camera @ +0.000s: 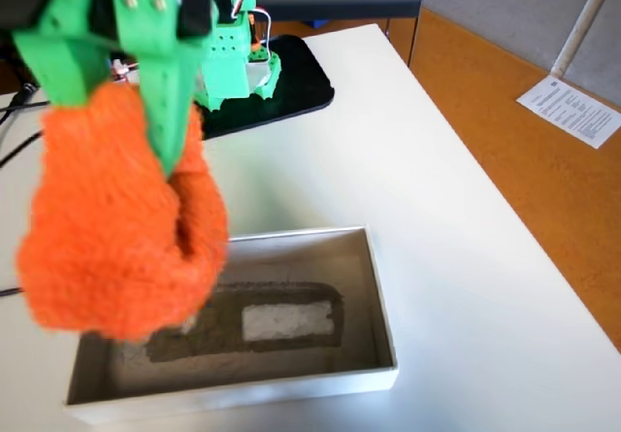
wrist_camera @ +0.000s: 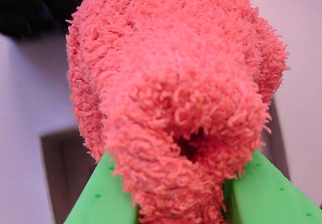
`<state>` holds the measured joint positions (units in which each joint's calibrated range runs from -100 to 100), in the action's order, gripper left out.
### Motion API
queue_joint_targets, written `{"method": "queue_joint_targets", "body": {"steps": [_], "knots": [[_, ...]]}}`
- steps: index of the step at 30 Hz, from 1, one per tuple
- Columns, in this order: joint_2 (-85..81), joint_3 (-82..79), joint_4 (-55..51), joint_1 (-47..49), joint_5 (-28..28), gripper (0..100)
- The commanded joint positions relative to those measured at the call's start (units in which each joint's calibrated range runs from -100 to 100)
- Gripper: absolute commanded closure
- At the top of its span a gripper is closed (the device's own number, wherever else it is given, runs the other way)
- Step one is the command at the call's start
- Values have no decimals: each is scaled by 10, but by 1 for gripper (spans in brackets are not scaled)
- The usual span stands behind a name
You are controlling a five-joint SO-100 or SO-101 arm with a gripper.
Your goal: Remove orange objects from table
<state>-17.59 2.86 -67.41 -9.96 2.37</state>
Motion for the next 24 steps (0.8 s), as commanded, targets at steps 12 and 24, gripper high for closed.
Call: {"method": "queue_joint_targets", "body": {"steps": [12, 24], "knots": [[5, 246, 149, -12, 8, 100], [-96, -196, 140, -10, -41, 100]]}}
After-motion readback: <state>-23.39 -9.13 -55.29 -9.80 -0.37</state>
